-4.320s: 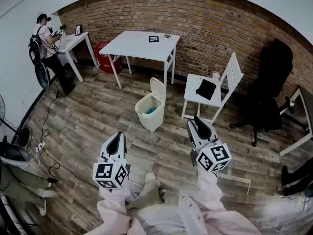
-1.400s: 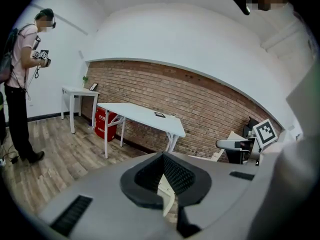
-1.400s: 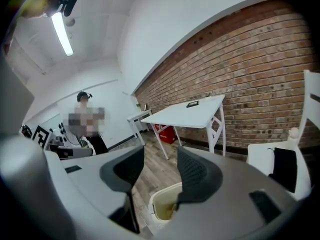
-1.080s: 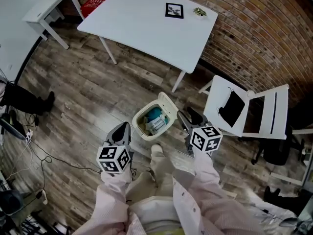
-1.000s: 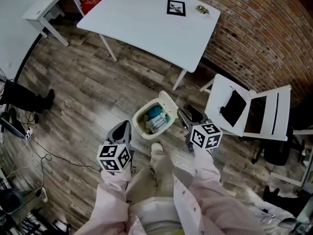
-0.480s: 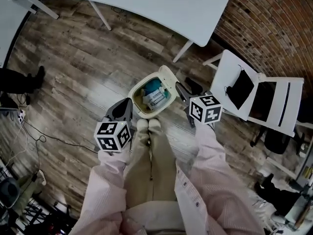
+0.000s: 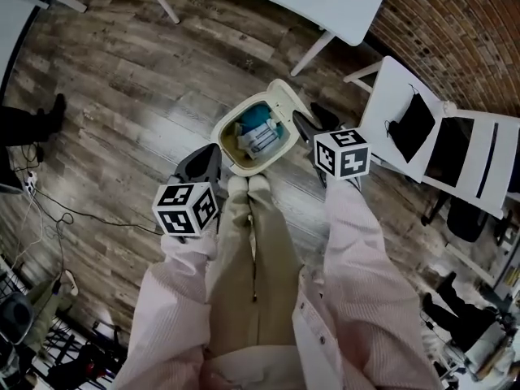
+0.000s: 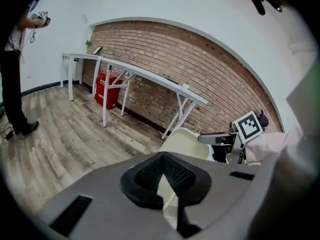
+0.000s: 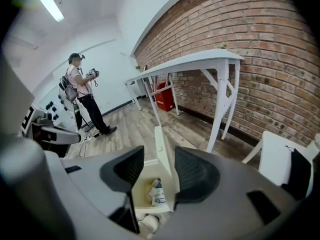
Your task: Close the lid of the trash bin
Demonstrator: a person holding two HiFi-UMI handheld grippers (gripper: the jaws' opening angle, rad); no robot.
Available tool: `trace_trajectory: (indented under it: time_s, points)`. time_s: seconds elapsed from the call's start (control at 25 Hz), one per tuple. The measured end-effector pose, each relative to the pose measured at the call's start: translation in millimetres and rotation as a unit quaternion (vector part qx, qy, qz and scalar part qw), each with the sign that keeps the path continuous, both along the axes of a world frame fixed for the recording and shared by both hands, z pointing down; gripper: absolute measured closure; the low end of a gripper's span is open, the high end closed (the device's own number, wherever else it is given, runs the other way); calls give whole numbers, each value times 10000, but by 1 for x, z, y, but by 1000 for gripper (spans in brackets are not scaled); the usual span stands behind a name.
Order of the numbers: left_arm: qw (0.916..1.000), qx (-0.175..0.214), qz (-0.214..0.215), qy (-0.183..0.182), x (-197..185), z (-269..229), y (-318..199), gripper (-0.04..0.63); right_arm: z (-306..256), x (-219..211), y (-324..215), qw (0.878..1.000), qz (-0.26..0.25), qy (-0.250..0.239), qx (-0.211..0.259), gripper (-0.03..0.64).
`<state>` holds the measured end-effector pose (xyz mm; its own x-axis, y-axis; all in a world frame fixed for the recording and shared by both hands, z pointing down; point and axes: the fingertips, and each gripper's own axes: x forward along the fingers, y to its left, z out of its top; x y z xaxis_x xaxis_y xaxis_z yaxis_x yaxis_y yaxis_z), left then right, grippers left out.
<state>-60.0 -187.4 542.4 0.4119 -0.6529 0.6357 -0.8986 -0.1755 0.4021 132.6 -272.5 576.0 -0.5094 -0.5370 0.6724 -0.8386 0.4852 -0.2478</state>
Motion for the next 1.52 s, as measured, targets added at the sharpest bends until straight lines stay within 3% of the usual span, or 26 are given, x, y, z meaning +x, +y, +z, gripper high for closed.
trace_trajectory:
  time_s: [0.96, 1.28, 1.52]
  points:
    - [9979, 23, -647, 48, -16, 19, 50, 603, 5, -39, 37, 9970, -674, -72, 387, 423]
    - [9968, -49, -781, 173, -30, 28, 72, 603, 8, -57, 50, 9968, -660, -3, 453, 423]
    - [9968, -108, -754, 237, -48, 33, 77, 603, 15, -69, 56, 9982, -326, 2, 497, 423]
